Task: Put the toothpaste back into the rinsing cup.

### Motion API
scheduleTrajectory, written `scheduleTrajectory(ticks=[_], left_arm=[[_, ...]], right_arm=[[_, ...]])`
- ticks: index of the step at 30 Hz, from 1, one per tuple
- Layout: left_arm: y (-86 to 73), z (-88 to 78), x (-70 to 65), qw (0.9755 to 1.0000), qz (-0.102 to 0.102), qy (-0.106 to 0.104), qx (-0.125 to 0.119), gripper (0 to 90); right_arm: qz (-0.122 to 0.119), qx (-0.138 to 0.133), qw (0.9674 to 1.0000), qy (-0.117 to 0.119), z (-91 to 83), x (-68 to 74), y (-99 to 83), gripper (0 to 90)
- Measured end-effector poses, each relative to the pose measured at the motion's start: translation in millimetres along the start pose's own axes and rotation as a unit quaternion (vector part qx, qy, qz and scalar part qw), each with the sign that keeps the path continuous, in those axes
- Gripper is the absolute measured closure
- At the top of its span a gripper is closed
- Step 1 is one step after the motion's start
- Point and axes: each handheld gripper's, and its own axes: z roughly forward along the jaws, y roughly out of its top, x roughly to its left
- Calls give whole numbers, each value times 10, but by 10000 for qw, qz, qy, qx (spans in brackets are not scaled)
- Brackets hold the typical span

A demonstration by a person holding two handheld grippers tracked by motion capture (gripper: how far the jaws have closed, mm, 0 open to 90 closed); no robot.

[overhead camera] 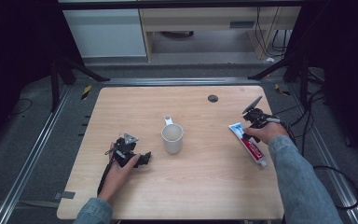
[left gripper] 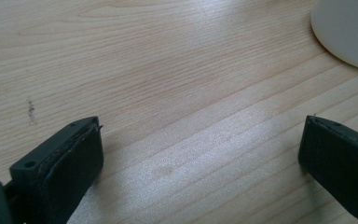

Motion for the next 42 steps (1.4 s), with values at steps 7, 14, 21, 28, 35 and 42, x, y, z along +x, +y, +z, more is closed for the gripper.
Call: scheduleTrajectory(ticks=[7,14,21,28,35,42], left_arm=[[1,0,0,10000,4,0,2,0],[2,2,0,10000,11,-3,0,0],[2,2,1,10000,12,-4,0,0],[2,2,-1,10000,-2,-6,2,0],[2,2,-1,10000,-2,-6,2,0],[2,2,-1,10000,-1,-6,1,0]], right_arm=[[137,103,9998,43,108,32,53,373],[354,242,9989,172,220,4,103,406],[459,291,9982,249,298,-56,123,432],[498,356,9976,315,384,-59,152,437],[554,374,9974,278,453,-71,168,452],[592,402,9970,287,486,-72,185,449]])
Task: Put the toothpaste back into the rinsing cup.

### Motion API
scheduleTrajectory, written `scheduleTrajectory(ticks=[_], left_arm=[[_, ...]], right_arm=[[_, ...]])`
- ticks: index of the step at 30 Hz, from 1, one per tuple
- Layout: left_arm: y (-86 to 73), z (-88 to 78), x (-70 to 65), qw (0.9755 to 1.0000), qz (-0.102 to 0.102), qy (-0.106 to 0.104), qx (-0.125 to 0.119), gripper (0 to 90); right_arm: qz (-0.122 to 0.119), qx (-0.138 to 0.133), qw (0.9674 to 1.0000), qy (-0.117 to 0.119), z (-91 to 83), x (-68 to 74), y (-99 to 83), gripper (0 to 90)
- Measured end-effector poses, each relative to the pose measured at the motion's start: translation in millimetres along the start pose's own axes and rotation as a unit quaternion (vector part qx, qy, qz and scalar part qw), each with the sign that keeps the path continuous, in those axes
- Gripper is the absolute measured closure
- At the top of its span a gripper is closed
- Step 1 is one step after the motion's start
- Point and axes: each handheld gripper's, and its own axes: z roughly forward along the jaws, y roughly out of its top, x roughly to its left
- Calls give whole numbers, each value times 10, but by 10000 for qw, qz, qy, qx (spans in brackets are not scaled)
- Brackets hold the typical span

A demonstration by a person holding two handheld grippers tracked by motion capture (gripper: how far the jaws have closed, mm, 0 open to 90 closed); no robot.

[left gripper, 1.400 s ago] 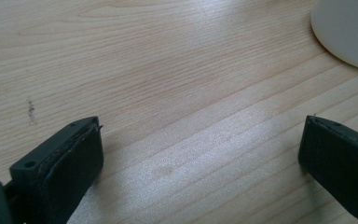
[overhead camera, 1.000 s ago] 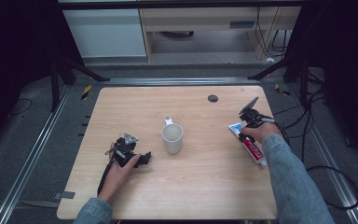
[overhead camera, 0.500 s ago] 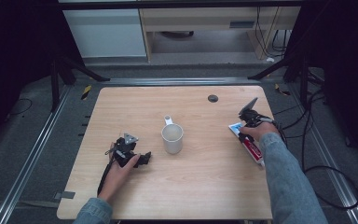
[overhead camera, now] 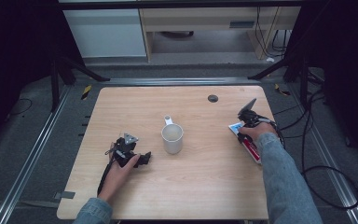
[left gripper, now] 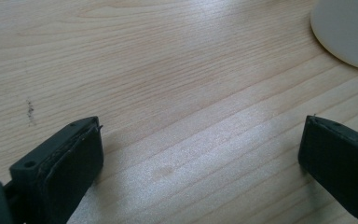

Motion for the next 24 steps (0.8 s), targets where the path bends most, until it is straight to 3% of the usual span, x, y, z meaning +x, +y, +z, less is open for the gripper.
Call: scheduleTrajectory(ticks=[13,24], left_arm=[[0,0,0,10000,-1,1,-1,0],[0,0,0,10000,1,2,-1,0]], right_arm=[[-50,54,10000,-27,41,-2,25,450],[-184,66,9998,-22,24,4,28,534]])
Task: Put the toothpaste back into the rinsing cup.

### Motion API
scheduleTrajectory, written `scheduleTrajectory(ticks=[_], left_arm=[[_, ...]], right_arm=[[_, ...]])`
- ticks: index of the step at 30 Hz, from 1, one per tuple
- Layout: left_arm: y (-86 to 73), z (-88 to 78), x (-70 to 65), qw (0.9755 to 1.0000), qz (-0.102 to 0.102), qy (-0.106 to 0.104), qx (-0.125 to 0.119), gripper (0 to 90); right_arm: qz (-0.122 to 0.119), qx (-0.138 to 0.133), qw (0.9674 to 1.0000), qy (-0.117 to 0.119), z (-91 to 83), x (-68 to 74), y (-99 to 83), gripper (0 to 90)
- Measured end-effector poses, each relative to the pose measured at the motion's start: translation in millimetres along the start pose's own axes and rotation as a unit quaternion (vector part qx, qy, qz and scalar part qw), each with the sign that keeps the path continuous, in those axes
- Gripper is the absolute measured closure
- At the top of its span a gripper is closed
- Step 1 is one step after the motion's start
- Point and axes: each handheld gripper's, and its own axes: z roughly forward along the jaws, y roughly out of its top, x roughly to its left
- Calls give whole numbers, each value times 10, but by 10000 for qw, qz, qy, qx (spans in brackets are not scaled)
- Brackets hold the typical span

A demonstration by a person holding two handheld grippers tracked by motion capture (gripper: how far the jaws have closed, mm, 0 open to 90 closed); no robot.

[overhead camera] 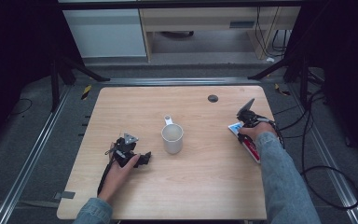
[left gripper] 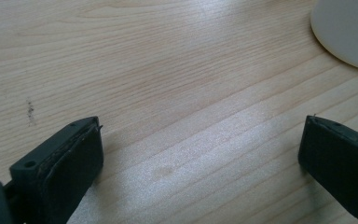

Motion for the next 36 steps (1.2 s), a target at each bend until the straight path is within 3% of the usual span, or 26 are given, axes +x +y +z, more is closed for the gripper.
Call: scheduleTrajectory(ticks=[13,36], left_arm=[[0,0,0,10000,-1,0,-1,0],[0,2,-2,10000,-16,-1,-13,0]], right_arm=[[-2,-125,9999,92,-78,-31,-39,706],[-64,-273,9995,126,-164,-18,-83,732]])
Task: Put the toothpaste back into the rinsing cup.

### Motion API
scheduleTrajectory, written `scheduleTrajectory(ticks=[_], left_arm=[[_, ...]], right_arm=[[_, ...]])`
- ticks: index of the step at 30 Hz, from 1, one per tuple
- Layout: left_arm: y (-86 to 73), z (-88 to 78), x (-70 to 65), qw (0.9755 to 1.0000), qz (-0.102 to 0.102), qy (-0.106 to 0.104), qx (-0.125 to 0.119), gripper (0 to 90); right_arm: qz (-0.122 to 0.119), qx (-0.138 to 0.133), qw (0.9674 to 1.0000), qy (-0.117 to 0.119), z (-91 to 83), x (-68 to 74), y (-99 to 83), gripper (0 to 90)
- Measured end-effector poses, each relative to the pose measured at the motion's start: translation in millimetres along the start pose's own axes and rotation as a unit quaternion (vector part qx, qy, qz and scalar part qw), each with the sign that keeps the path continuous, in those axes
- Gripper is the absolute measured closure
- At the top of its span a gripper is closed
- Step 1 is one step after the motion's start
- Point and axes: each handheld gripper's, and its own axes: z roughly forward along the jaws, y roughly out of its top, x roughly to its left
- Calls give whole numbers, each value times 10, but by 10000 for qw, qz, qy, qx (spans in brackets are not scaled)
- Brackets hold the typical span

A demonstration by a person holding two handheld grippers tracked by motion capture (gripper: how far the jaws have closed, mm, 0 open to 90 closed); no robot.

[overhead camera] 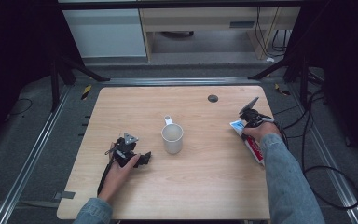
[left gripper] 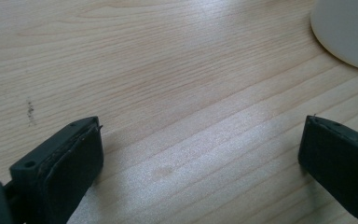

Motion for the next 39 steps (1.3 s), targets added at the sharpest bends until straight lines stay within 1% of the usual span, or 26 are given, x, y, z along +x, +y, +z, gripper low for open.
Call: scheduleTrajectory(ticks=[9,10,18,26,31,36,39], left_arm=[[0,-2,2,10000,15,0,13,0],[0,-1,2,10000,16,0,13,0],[0,-2,2,10000,18,1,14,0],[0,-1,2,10000,14,0,13,0],[0,-1,2,10000,13,-1,13,0],[0,-1,2,10000,12,-1,10,0],[0,-1,2,10000,12,-1,12,0]], right_arm=[[-12,-55,10000,3,-53,4,-17,735],[-40,-63,10000,-6,-58,0,-19,735],[10,-124,9999,-6,-142,-6,-31,735],[-49,-211,9998,-34,-231,-9,-24,736],[-67,-312,9995,-5,-278,4,-16,735],[-76,-305,9995,3,-299,32,-13,735],[-134,-321,9994,14,-320,46,-10,735]])
